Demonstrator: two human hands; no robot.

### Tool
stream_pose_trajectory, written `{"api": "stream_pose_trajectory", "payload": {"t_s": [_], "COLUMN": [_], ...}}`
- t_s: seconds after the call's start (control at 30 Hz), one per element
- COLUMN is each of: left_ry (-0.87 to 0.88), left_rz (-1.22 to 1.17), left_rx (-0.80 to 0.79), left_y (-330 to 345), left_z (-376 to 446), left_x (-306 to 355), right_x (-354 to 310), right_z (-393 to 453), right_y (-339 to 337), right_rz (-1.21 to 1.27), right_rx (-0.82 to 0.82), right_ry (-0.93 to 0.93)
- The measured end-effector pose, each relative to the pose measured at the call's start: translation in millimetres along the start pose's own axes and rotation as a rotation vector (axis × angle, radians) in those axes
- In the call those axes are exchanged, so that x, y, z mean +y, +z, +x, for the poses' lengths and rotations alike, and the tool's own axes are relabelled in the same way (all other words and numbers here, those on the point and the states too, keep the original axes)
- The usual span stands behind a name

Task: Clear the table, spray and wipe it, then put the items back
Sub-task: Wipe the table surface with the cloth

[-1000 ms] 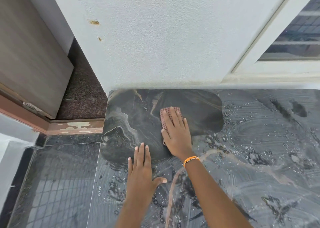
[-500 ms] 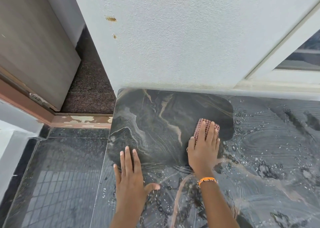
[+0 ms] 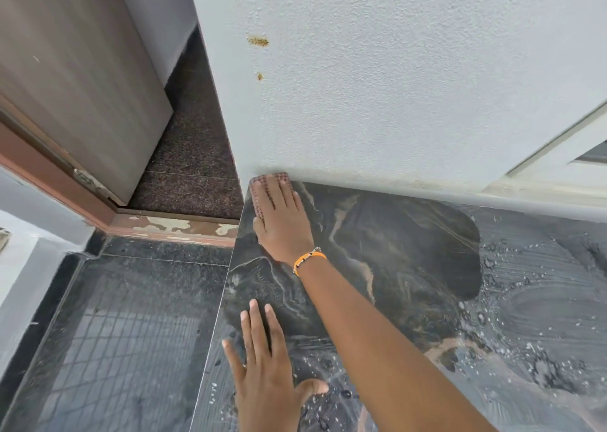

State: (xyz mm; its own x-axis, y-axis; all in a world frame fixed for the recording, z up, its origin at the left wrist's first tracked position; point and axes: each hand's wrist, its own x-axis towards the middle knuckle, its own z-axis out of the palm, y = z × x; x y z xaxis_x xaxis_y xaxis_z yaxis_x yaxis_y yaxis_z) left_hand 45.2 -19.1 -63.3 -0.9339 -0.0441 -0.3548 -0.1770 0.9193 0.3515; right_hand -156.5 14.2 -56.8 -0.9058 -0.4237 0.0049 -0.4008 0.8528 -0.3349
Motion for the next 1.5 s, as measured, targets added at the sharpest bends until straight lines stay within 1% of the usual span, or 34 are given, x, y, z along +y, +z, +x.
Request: {"api": "stream_pose_trajectory", "payload": {"t_s": [0.1,0.17,0.23,0.3,0.33,0.47,0.6,0.67,0.73,0.77,0.83,0.97,1.07,1.17,1.23,1.27,1.33,1.5], "left_ry": [0.006,0.005,-0.002,-0.013,-0.011,-0.035,-0.063,-0.107,-0.134,-0.135,-0.099,-0.032,-0.069,-0.124,-0.124,-0.105,-0.03,0.203], "left_rz": [-0.017,-0.022,-0.001,0.033,0.049,0.094,0.042,-0.038,-0.004,-0.007,-0.043,-0.157,-0.198,-0.216,-0.202,-0.188,-0.145,-0.06], "left_rx": [0.015,0.009,-0.003,-0.023,-0.028,-0.065,-0.112,-0.151,-0.165,-0.158,-0.127,-0.059,-0.007,0.005,-0.008,-0.018,-0.038,-0.123], "left_y": [-2.7,-2.7,-2.2,1.7,4.1,9.3,-3.5,-12.7,-17.3,-20.1,-23.7,-23.0,-26.6,-33.0,-34.9,-34.6,-32.3,-18.5], "left_z": [-5.8,-12.5,-21.6,-33.0,-37.2,-46.5,-51.0,-54.0,-52.9,-54.1,-58.8,-71.3,-82.5,-93.4,-97.3,-98.6,-98.8,-93.1], "left_x": [-2.1,-7.0,-14.7,-23.6,-28.9,-41.9,-34.6,-30.0,-26.7,-26.1,-26.5,-38.3,-53.4,-63.8,-65.0,-63.2,-54.4,-13.8], "right_x": [-29.8,-37.0,-32.8,-17.3,-5.7,53.0,112.9,122.2,110.8,96.9,58.4,-23.1,-68.6,-77.0,-66.3,-57.1,-33.3,46.5], "right_z": [12.5,0.8,-27.1,-58.0,-71.2,-111.3,-162.6,-194.5,-214.8,-218.9,-216.5,-183.5,-160.3,-165.9,-182.5,-191.8,-209.9,-252.1], "right_y": [9.1,12.0,11.0,7.7,4.8,-14.8,-36.2,-41.3,-36.8,-31.9,-18.3,11.3,21.9,24.3,21.0,18.3,9.7,-19.1], "right_rz": [0.012,0.012,0.013,0.01,0.004,0.003,-0.007,-0.004,-0.008,-0.006,0.012,0.052,0.097,0.107,0.108,0.109,0.117,0.106], "right_rx": [-0.018,-0.033,-0.069,-0.085,-0.078,-0.032,0.042,0.088,0.109,0.111,0.089,-0.002,-0.067,-0.14,-0.171,-0.177,-0.164,-0.041], "right_ry": [-0.073,-0.165,-0.282,-0.311,-0.273,0.007,0.299,0.447,0.528,0.528,0.464,0.197,-0.003,-0.173,-0.235,-0.237,-0.17,0.178]}}
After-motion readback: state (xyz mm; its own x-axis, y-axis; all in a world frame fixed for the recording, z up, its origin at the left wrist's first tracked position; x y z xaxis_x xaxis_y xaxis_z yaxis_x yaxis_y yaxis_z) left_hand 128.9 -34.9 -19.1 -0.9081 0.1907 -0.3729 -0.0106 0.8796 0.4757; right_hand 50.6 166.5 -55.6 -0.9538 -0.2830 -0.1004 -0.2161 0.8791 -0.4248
